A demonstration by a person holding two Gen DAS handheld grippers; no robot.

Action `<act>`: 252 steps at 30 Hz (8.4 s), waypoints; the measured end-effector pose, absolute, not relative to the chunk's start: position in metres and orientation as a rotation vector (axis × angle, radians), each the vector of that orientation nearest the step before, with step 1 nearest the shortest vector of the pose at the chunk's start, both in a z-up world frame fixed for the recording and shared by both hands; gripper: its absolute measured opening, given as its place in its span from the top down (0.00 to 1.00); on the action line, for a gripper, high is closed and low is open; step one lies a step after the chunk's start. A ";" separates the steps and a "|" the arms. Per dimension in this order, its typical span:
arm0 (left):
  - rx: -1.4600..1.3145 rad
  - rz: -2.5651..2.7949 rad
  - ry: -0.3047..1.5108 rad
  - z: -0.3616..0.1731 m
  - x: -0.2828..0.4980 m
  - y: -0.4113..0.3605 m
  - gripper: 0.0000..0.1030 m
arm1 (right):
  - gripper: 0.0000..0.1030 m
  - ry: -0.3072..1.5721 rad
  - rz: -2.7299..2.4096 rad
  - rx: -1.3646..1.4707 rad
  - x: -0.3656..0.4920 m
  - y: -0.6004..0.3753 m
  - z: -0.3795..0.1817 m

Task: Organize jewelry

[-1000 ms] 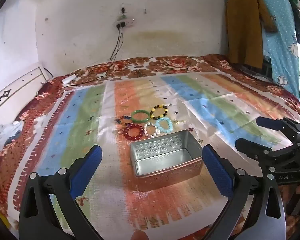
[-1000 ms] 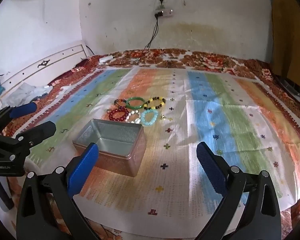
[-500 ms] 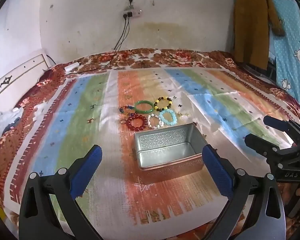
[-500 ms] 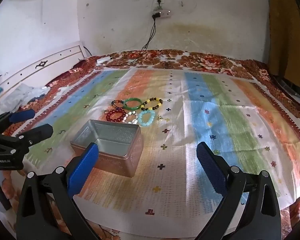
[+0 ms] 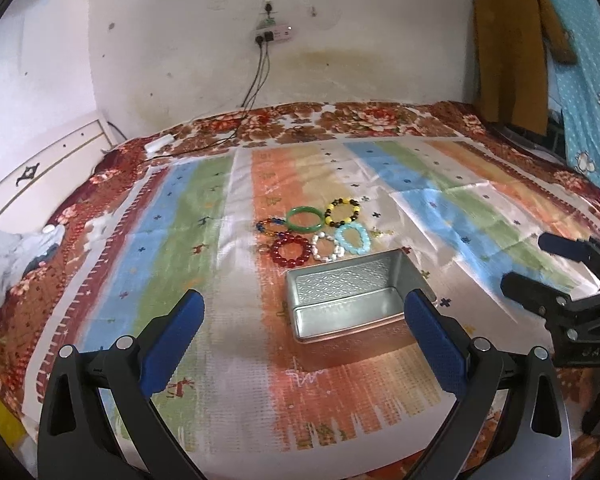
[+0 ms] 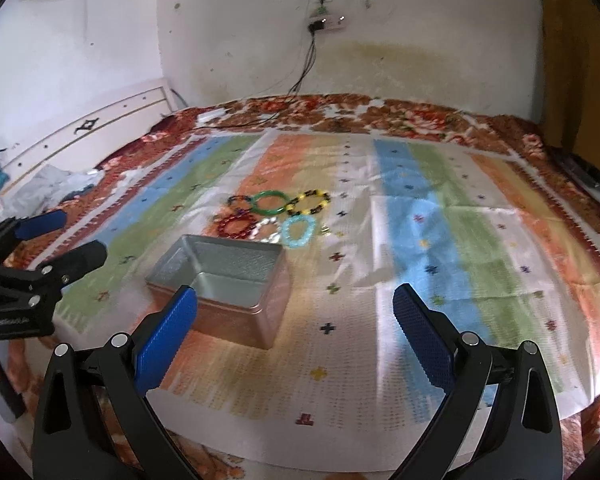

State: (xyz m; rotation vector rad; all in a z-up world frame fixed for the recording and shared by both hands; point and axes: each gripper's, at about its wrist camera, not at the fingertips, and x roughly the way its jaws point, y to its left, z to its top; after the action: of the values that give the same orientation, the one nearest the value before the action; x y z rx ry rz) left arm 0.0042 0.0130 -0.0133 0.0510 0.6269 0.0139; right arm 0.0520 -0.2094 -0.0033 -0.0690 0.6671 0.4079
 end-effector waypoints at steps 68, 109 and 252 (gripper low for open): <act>0.051 0.056 0.648 -0.006 0.036 0.028 0.05 | 0.04 0.678 0.385 -0.117 0.082 -0.194 0.000; -0.067 0.081 0.900 -0.034 0.161 0.081 0.08 | 0.04 0.906 0.413 -0.069 0.213 -0.182 -0.029; -0.133 -0.050 1.069 -0.065 0.226 0.089 0.97 | 0.84 1.059 0.472 -0.164 0.256 -0.128 -0.044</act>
State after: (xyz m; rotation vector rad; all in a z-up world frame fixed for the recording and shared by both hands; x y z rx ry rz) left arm 0.2259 0.0891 -0.0645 -0.1331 1.0689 -0.0500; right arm 0.2558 -0.1284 -0.0441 -0.1642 1.0585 0.4718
